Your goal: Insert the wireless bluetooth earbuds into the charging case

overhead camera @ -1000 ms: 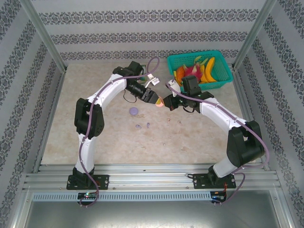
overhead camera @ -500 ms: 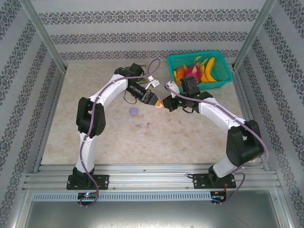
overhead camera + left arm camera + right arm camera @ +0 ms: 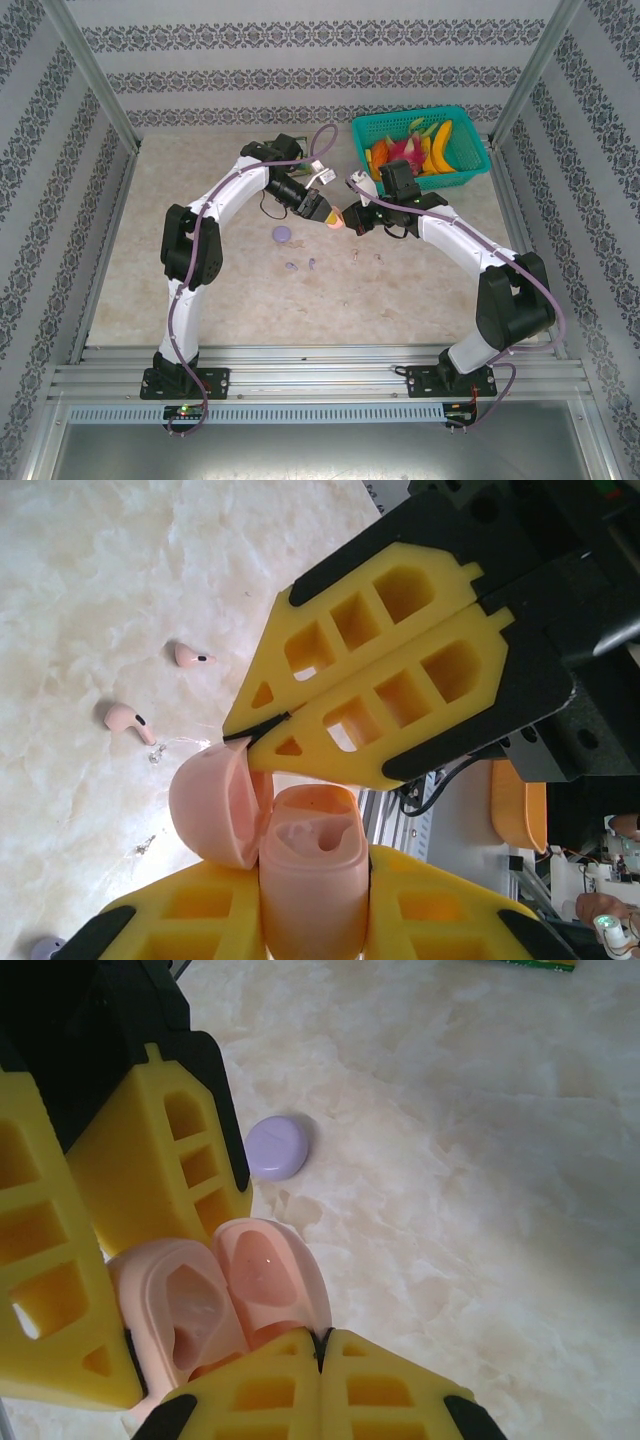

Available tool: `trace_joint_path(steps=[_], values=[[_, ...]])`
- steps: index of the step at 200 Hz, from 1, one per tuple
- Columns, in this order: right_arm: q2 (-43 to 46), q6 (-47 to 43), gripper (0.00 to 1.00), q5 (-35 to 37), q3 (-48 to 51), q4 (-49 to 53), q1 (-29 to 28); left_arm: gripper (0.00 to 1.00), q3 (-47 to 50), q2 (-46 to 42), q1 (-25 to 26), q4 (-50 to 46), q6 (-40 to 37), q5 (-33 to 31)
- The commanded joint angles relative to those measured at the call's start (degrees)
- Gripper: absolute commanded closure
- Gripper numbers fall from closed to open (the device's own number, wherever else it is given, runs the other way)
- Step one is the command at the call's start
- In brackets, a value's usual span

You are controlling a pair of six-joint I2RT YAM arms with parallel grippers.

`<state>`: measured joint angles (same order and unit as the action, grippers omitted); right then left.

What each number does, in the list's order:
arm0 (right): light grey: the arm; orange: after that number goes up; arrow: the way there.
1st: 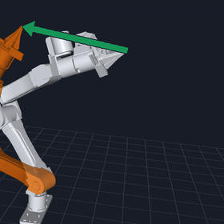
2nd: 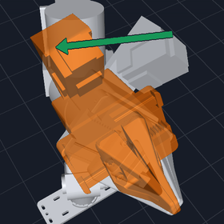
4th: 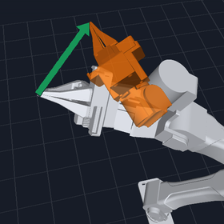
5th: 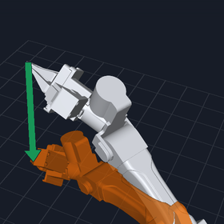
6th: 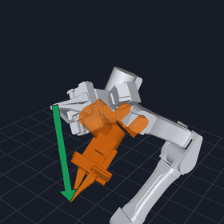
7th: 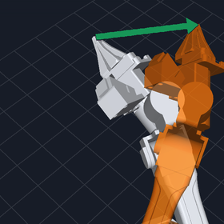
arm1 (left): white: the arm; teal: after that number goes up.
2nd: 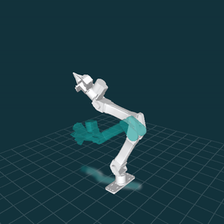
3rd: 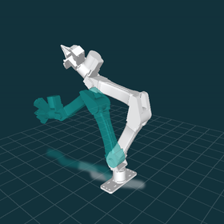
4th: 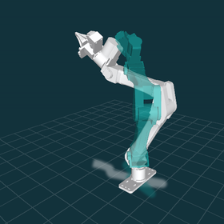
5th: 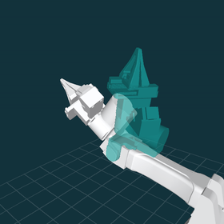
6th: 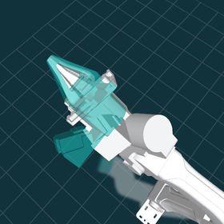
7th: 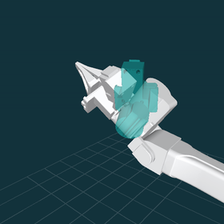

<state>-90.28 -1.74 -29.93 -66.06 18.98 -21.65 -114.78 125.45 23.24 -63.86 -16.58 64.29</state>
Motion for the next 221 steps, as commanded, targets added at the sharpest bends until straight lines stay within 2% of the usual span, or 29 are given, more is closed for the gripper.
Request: trace_joint_path(steps=[1, 8, 53, 67, 88, 123, 161, 184, 221], values=[[0.7, 1.1, 0.79, 1.5, -1.8, 0.0, -0.3, 0.97, -0.6, 0.5, 0.3, -1.2, -2.2, 2.2], [1.4, 1.9, 0.73, 1.2, -1.7, 0.1, 0.2, 1.00, 0.0, 0.1, 0.3, -0.3, -1.8, 2.2], [10.5, 8.7, 0.55, -1.4, 4.4, 0.6, 3.6, 1.00, 6.1, -4.0, -1.0, 9.4, 2.8, 1.5], [13.5, 11.0, 0.49, -0.2, 7.3, 1.3, 4.0, 1.00, 8.3, -5.8, -1.1, 12.9, 4.7, 0.2], [16.1, 15.4, 0.44, 4.2, 10.6, 3.8, 4.0, 1.00, 13.9, -9.9, -1.1, 21.1, 8.7, -3.1], [17.8, 24.4, 0.42, 10.0, 14.7, 5.8, 3.1, 1.00, 26.4, -18.4, -1.1, 39.8, 17.3, -9.6], [15.1, 31.6, 0.42, 16.5, 15.3, 7.8, 0.6, 1.00, 38.9, -24.6, -0.6, 57.9, 24.8, -17.1], [12.6, 35.3, 0.42, 19.0, 15.4, 8.2, -1.0, 1.00, 48.1, -28.8, 0.6, 69.7, 26.1, -23.7], [8.4, 39.7, 0.43, 22.6, 14.1, 9.2, -4.4, 1.00, 62.8, -34.1, 3.9, 92.8, 22.6, -32.7]])
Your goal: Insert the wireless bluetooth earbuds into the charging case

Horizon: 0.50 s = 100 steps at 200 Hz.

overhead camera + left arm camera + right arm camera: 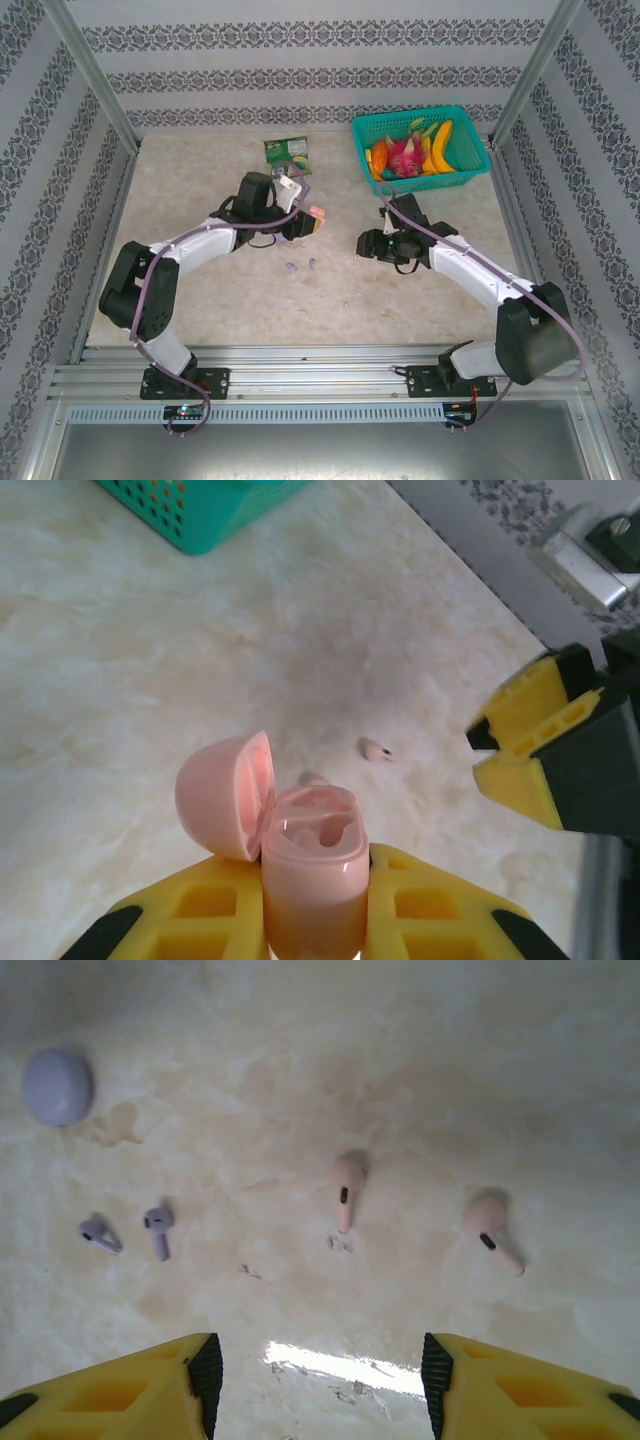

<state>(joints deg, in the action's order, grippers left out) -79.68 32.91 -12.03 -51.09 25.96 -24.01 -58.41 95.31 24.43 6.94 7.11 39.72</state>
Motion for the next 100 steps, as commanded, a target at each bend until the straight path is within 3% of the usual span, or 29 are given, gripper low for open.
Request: trace_joint_path(steps=[1, 12, 43, 100], values=[[-2.4, 5.3, 0.43, 4.9, -1.0, 2.3, -2.1, 1.00, 6.6, -4.1, 2.8, 22.2, -1.2, -8.4], [-3.5, 6.1, 0.43, 5.9, -1.9, 3.1, -3.1, 1.00, 8.4, -4.8, 4.0, 25.0, -1.8, -12.8], [-8.0, 7.0, 0.44, 9.2, -6.1, 5.8, -5.6, 1.00, 13.7, -5.6, 5.8, 36.6, -1.5, -16.7], [-16.4, 7.0, 0.47, 12.8, -13.2, 9.5, -6.9, 1.00, 22.8, -6.6, 7.0, 56.4, -5.1, -19.4]])
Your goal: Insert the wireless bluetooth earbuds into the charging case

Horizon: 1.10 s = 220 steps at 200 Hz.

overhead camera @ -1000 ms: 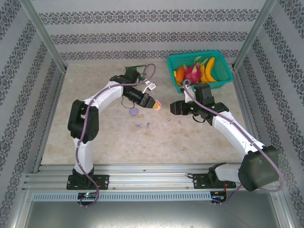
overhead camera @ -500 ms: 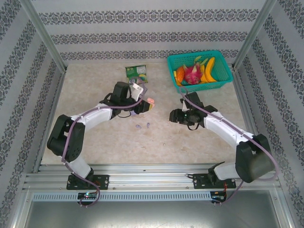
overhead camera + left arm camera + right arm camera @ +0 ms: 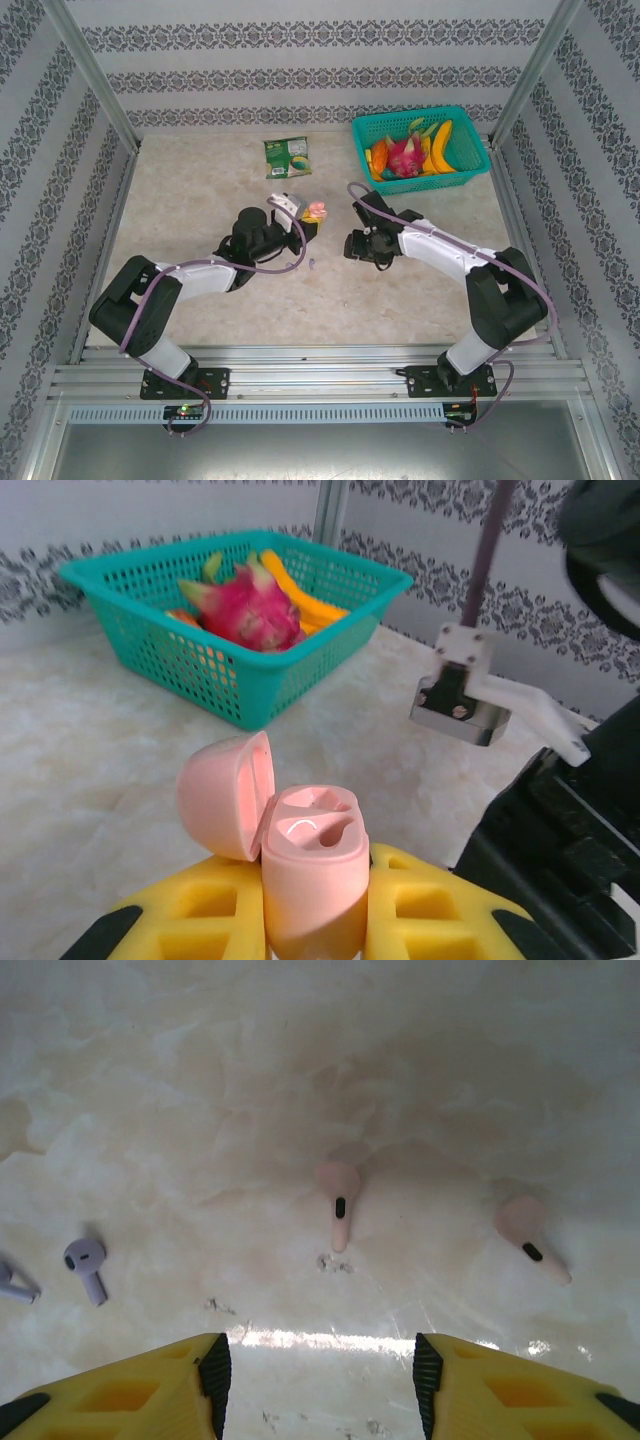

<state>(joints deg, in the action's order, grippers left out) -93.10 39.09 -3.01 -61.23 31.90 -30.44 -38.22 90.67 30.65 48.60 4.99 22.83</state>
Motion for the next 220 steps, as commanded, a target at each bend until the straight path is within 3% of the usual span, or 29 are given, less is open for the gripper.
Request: trace_joint_path(steps=[1, 89, 220], values=[[-3.0, 0.8, 0.47, 3.8, -3.2, 3.6, -0.5, 1.00, 2.6, -2.1, 0.7, 14.8, -3.1, -2.6], [-11.4, 0.2, 0.61, 5.4, -10.3, 6.5, -0.5, 1.00, 4.1, -4.4, 0.7, 18.6, -5.8, -1.4], [-17.0, 0.3, 0.64, 5.4, -13.2, 6.3, -1.2, 1.00, 4.3, -3.1, 0.7, 20.8, -4.2, -0.1]])
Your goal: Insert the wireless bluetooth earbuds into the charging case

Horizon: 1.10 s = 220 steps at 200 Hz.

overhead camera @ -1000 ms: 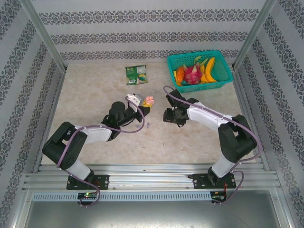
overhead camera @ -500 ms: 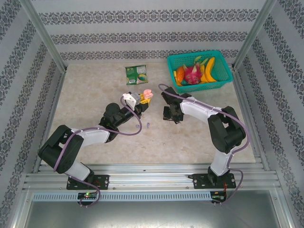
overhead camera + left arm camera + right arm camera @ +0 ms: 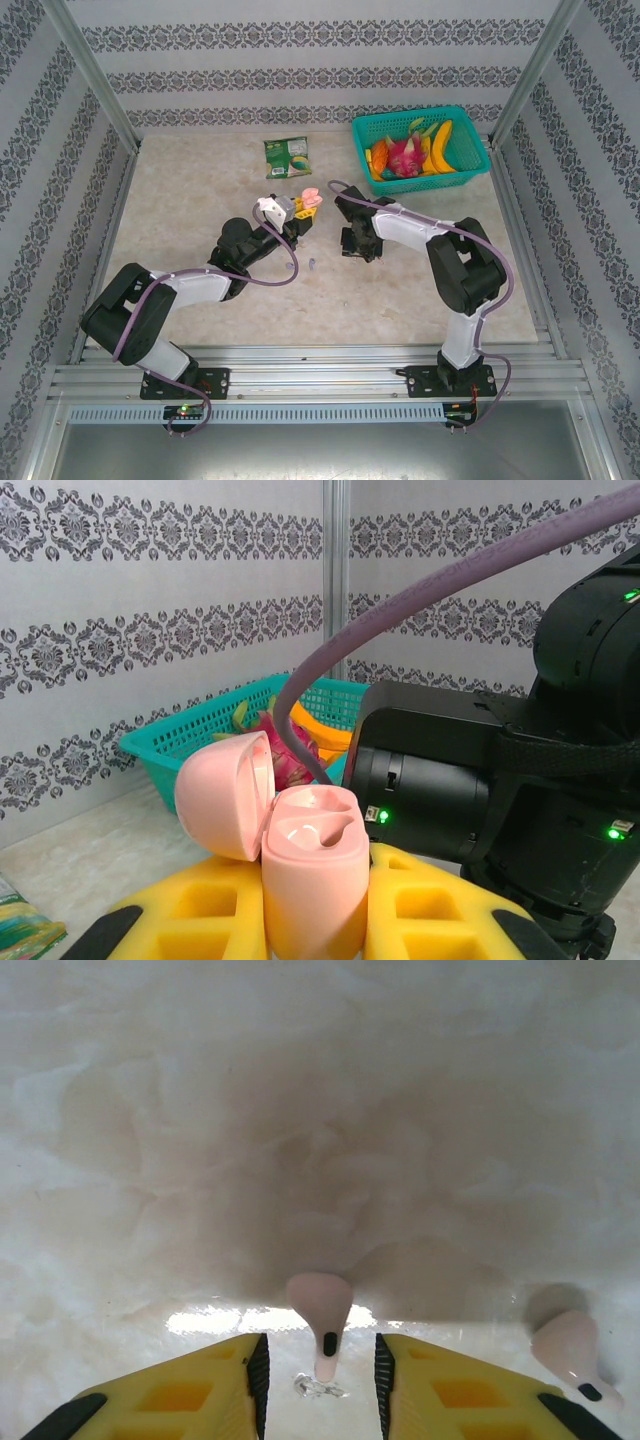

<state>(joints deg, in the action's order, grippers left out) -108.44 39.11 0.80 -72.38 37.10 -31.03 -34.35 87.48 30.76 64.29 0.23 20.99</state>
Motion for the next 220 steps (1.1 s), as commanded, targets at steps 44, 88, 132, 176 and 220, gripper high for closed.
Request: trace_joint_path(steps=[44, 88, 132, 176, 220], values=[[-3.5, 0.2, 0.64, 2.2, -3.4, 1.5, -0.6, 1.00, 0.7, 0.5, 0.7, 5.6, 1.0, 1.8], [-4.7, 0.0, 0.66, 2.5, -3.8, 1.7, -0.6, 1.00, 0.7, 0.7, 0.6, 5.9, 1.3, 1.7], [-5.3, -0.1, 0.68, 2.8, -3.6, 1.7, -0.7, 1.00, 0.5, 1.2, 0.6, 6.2, 1.5, 1.8], [-5.4, -0.1, 0.71, 2.6, -3.2, 1.4, -0.8, 1.00, 0.3, 1.6, 0.6, 6.4, 1.9, 1.9], [-4.1, -0.2, 0.77, 2.5, -2.4, 0.9, -0.8, 1.00, 0.0, 2.0, 0.6, 6.1, 2.1, 2.1]])
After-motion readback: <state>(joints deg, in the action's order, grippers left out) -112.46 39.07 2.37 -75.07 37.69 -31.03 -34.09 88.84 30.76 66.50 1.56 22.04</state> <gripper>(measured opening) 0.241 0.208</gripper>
